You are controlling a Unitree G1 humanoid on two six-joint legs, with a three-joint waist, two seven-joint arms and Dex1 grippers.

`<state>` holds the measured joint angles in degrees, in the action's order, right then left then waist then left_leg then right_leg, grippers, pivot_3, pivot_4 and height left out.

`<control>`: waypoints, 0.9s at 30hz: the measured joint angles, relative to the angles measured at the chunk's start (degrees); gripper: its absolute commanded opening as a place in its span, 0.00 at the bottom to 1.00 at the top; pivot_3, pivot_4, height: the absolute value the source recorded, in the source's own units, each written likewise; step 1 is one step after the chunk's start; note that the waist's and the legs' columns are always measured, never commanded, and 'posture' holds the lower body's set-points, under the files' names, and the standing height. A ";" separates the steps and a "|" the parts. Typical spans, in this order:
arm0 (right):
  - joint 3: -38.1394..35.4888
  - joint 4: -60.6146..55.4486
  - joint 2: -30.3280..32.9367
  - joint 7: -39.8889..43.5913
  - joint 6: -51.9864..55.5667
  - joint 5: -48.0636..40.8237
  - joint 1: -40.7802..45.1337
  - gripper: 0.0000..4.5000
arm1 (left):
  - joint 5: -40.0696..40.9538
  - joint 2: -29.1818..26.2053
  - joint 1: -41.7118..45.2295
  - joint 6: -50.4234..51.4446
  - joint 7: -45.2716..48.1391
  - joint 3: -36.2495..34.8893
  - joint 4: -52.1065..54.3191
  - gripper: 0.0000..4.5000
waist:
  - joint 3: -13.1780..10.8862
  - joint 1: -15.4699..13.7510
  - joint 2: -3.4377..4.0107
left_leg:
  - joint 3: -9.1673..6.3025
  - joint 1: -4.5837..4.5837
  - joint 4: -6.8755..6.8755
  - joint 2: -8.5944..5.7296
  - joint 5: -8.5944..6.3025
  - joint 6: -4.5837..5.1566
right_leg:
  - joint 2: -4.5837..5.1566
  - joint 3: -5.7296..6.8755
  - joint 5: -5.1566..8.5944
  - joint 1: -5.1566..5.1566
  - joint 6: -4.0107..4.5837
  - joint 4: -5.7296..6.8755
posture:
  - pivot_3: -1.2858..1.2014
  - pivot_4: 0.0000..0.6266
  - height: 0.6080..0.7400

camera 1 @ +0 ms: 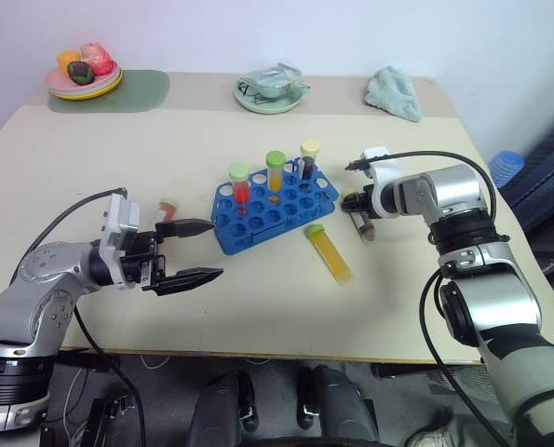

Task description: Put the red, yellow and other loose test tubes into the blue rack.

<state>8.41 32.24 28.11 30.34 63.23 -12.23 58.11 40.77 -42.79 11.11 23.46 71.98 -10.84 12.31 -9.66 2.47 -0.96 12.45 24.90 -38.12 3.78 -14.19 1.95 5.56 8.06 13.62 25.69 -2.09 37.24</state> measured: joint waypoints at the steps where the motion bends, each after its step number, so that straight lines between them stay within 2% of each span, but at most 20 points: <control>1: -0.04 -2.10 0.90 1.14 0.24 -0.35 -0.98 0.49 | 0.00 0.02 -0.06 0.00 -0.08 -0.02 0.04 1.00 | 0.00 0.00 0.00 | -0.01 0.00 0.00 0.00 0.00 0.00 | 0.00 0.00 0.00 0.00 0.00 0.00 | 0.52 0.24 1.00; 7: 0.44 -26.04 11.93 11.32 0.18 -3.90 -13.68 0.49 | 0.05 0.24 -0.48 0.03 -0.91 -0.18 0.69 1.00 | 0.00 -0.06 0.00 | -0.06 0.00 0.03 0.01 -0.01 -0.02 | 0.02 0.01 0.01 0.00 0.00 -0.03 | 0.52 0.24 1.00; 12: -1.28 -36.76 14.52 11.42 4.10 -6.15 -18.57 0.49 | 0.30 0.26 -0.36 0.04 -0.95 -0.12 0.83 1.00 | 0.00 0.31 0.00 | -0.06 -0.01 0.01 0.06 -0.02 -0.29 | 0.01 0.00 0.01 0.05 0.05 0.00 | 0.52 0.24 1.00; 16: -2.85 -35.57 11.25 7.70 7.12 -6.16 -17.65 0.49 | 0.37 0.31 1.15 0.07 -0.76 0.24 -0.08 1.00 | 0.00 0.08 0.00 | -0.06 0.00 0.01 0.05 -0.02 -0.29 | 0.01 0.00 0.01 0.06 0.06 -0.01 | 0.52 0.24 1.00; 20: -3.29 -27.53 7.53 5.40 8.26 -6.10 -12.29 0.49 | 0.35 0.35 3.27 0.02 -0.01 0.91 -1.42 1.00 | -0.01 0.11 0.01 | -0.04 0.02 0.01 0.04 0.05 -0.14 | -0.02 0.01 0.01 0.07 0.06 0.00 | 0.52 0.24 1.00; 27: -4.10 -12.25 5.76 3.56 5.45 -4.21 -4.79 0.49 | 0.38 0.48 2.65 0.05 0.08 0.98 -1.31 1.00 | -0.01 0.08 0.01 | -0.04 0.03 0.02 0.04 0.07 -0.09 | -0.04 0.01 0.00 0.07 0.05 0.01 | 0.52 0.24 1.00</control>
<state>4.31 19.98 33.87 33.89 68.68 -16.43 53.32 41.14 -42.31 13.76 23.51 72.06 -9.86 11.00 -9.67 2.56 -0.95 12.41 24.93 -38.10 3.82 -14.12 1.86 5.52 8.07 13.62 25.76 -2.04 37.25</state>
